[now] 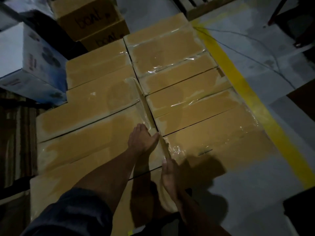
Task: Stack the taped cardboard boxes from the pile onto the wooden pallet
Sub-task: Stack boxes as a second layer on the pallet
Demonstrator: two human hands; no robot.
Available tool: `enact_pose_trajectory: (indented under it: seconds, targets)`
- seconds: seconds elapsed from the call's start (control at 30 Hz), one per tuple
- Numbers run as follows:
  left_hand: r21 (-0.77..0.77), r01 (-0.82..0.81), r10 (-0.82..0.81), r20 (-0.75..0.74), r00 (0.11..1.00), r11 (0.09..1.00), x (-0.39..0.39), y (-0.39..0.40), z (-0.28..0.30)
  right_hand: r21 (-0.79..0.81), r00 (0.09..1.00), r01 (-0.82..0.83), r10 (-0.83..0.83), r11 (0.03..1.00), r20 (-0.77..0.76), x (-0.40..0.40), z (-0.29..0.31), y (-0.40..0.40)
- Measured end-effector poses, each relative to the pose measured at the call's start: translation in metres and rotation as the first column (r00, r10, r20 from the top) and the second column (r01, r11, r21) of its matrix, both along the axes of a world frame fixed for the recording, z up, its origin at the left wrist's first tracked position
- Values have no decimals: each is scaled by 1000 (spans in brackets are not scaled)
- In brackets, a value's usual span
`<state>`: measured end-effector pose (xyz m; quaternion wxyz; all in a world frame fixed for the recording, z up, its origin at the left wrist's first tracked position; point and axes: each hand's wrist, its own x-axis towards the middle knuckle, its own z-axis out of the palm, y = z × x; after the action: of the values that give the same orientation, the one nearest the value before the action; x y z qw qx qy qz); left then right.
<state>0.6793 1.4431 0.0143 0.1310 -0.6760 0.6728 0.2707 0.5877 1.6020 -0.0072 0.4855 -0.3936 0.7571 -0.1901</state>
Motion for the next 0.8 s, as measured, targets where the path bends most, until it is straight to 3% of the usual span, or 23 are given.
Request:
enact_pose_trajectory:
  seconds: [0.13,0.3,0.8]
  targets:
    - [-46,-1,1,-1,1000,999,-5,2,-1,-10,994,104,-103,995,34,5,3,-2]
    - [-72,9,-11,-31,999,997,-1,1,-3,10,999,22,-23,1000,37,6,4,-8]
    - [-117,11,-14,-30,999,993,0,1,-12,16,986,106,-107,994,129,8,7,-9]
